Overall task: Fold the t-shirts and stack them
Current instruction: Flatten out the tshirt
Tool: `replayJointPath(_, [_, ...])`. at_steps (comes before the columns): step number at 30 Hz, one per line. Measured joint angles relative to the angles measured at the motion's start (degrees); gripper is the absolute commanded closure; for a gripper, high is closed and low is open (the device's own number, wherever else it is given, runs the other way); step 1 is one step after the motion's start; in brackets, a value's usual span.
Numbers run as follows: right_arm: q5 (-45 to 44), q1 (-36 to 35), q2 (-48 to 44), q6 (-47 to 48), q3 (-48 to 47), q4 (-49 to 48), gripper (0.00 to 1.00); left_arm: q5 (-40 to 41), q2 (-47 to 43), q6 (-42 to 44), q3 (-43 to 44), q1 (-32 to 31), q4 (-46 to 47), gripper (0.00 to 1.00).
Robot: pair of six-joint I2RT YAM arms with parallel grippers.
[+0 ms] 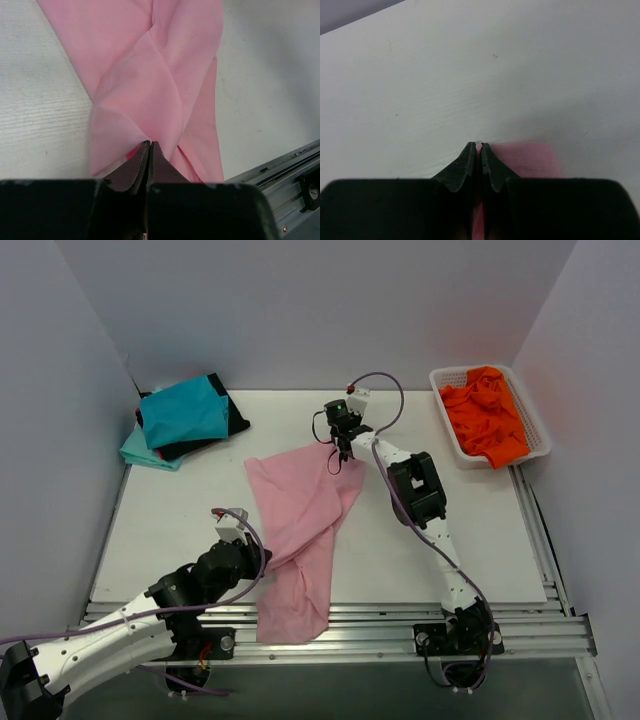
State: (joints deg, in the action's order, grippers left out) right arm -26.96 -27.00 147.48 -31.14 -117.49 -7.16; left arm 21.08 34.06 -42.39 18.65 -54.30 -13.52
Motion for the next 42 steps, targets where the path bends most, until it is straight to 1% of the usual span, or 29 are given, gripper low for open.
replayJointPath(2, [0.2,0.0,-0.3,-0.3,1.2,-1.6,1.00,0.0,0.0,0.0,0.0,0.0,0.0,0.98])
replayJointPath(3, [0.6,0.0,-1.3,-0.5,3.9,-4.1,1.00,0.0,0.0,0.0,0.0,0.0,0.0,0.98])
replayJointPath(5, [0.9,0.1,-2.9,-0.5,6.9,-5.7,1.00,0.1,0.0,0.0,0.0,0.0,0.0,0.98])
replayJointPath(10, [1.1,0.4,-3.0,-0.3,5.8,-3.3,1.00,2.0,1.8,0.4,0.2,0.0,0.1,0.98])
replayJointPath(14, [1.1,1.1,-3.0,-1.1,5.7,-2.4,1.00,5.8,7.5,1.7,2.4,0.0,0.6,0.98])
replayJointPath(18, [1.3,3.7,-3.9,-3.3,7.2,-2.7,1.00,9.4,15.2,4.3,5.7,0.7,4.2,0.98])
replayJointPath(20, [1.5,5.5,-5.7,-4.1,10.3,-3.3,1.00,9.9,20.4,6.0,7.8,2.6,7.5,0.98])
replayJointPath(26, [1.6,10.5,-11.0,-5.3,18.9,-4.8,1.00,7.8,37.7,10.0,14.1,12.1,18.2,0.98])
replayJointPath(29, [1.6,11.3,-12.4,-5.6,21.2,-5.1,1.00,6.4,45.5,11.8,17.7,15.8,22.4,0.98])
replayJointPath(32, [1.4,11.2,-14.1,-6.0,23.8,-5.4,1.00,4.0,53.3,13.3,23.2,19.2,24.8,0.98])
replayJointPath(37, [1.5,11.3,-17.0,-6.2,27.8,-4.8,1.00,-0.5,61.6,14.9,30.4,25.1,27.6,0.98])
replayJointPath(42, [1.2,11.6,-21.4,-6.1,32.8,-2.9,1.00,-5.6,67.3,16.5,38.7,30.8,26.9,0.98])
